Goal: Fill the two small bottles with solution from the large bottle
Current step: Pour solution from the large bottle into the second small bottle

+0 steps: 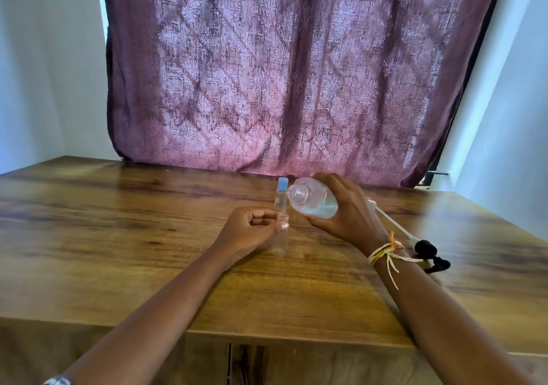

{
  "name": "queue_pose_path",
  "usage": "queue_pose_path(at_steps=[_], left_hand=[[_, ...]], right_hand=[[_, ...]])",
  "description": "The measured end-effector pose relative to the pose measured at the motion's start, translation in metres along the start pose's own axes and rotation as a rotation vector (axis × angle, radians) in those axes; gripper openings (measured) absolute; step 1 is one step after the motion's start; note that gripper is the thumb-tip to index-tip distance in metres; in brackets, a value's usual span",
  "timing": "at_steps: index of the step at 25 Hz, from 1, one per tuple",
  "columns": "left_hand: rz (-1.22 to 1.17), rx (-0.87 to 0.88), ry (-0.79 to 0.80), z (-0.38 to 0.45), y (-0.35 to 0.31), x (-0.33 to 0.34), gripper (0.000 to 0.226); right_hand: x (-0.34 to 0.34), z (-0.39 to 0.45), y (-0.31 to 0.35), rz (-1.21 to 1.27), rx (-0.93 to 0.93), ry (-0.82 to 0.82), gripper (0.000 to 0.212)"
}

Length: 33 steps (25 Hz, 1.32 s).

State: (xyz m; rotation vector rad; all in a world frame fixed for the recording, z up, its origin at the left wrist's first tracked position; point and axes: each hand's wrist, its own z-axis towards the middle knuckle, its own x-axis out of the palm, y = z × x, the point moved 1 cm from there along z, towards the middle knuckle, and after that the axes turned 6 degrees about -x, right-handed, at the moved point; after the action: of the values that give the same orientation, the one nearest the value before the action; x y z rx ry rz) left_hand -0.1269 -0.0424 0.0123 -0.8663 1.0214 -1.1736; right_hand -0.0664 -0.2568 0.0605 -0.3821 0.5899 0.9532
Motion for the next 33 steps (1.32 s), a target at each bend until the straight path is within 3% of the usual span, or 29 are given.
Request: queue_pose_path(at_steps=[9, 33], left_hand=[[-0.049, 0.046, 0.002, 0.0019, 0.0010, 0.0002, 0.020], [-0.006, 0.066, -0.029, 0.0026, -0.0004, 0.0008, 0.026]], right_hand=[[0.0068, 0.0000, -0.0064, -0.140, -0.053, 0.064, 0.061], [0.0070, 0.0020, -0.0013, -0.256, -0.156, -0.009, 0.046]])
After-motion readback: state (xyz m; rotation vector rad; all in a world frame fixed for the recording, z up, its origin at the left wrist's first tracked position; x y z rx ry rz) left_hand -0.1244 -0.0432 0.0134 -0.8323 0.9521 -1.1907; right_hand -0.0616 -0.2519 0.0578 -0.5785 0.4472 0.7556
